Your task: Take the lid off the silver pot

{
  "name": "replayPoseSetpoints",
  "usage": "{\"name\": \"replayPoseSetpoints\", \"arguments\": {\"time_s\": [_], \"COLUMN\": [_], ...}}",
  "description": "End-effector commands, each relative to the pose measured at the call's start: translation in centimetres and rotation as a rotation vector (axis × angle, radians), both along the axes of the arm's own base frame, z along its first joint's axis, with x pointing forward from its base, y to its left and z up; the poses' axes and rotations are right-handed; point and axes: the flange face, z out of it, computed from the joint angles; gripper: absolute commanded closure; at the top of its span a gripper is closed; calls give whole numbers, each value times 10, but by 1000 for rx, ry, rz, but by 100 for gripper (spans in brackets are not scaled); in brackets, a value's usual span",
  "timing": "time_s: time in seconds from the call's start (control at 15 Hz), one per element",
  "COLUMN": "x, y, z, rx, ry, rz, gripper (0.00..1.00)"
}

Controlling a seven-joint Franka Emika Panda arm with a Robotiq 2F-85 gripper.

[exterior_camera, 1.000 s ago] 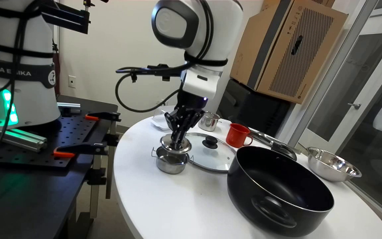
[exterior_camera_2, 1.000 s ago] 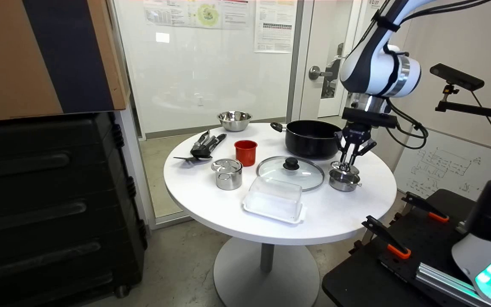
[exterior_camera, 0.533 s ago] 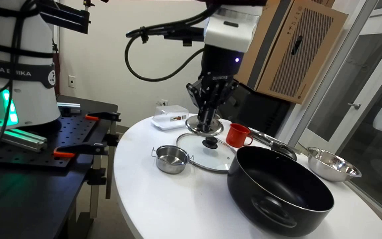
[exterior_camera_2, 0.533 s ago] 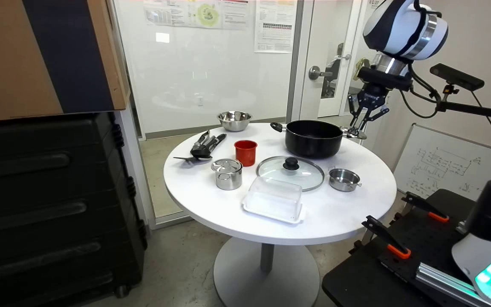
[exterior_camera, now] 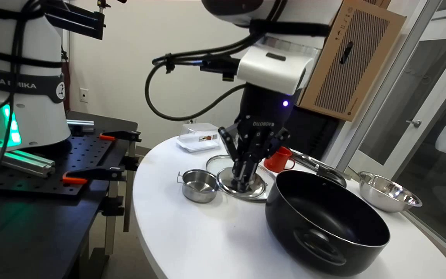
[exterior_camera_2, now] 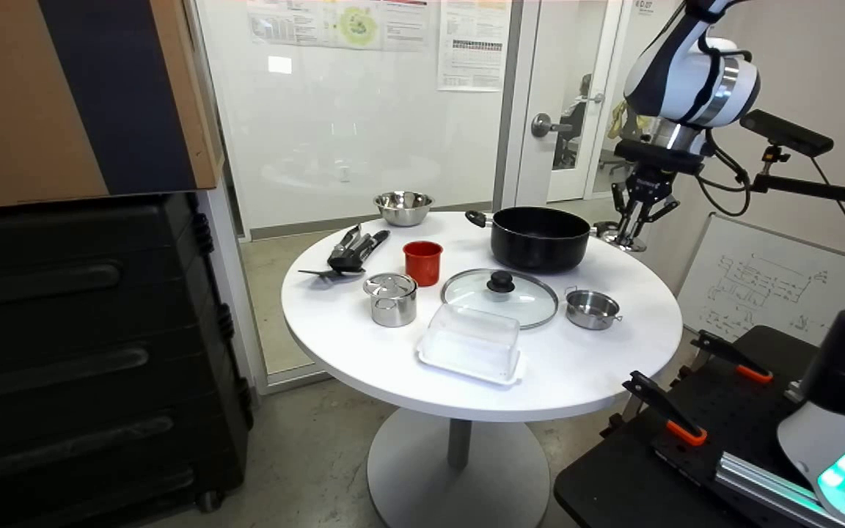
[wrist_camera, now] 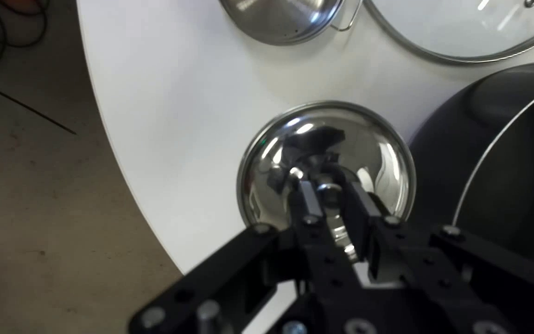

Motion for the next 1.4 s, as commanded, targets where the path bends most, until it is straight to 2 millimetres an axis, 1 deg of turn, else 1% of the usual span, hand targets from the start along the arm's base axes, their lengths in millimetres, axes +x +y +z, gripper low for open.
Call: {"name": "replayPoseSetpoints", "arguments": {"time_s": [0.0,0.27,0.6,1.0,1.33], "x": [14,20,26,23,24], "y": [-8,1,12,17,21], "z": [-32,-66,-94,-116,-124], "rx": [-44,-59,-68,-92,-103], "ry": [53,90,95,67,58], "rz": [-37,-41,-38,-60,-66], "gripper": [95,95,95,95,95]}}
